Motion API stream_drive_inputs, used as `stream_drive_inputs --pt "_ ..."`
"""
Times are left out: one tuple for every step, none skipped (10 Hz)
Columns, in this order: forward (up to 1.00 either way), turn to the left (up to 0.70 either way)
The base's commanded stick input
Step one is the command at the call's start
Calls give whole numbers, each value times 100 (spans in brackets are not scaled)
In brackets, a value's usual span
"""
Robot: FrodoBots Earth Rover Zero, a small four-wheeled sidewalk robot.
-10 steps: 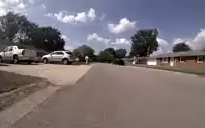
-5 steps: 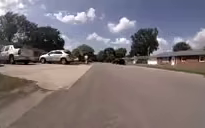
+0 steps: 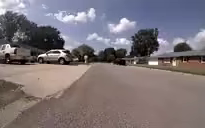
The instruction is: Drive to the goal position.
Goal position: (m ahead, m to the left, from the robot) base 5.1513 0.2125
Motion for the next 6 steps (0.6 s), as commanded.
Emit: stream_drive_inputs --pt "100 0" --pt "100 0" --pt "100 0" --pt "100 0" --pt "100 0" --pt "100 0"
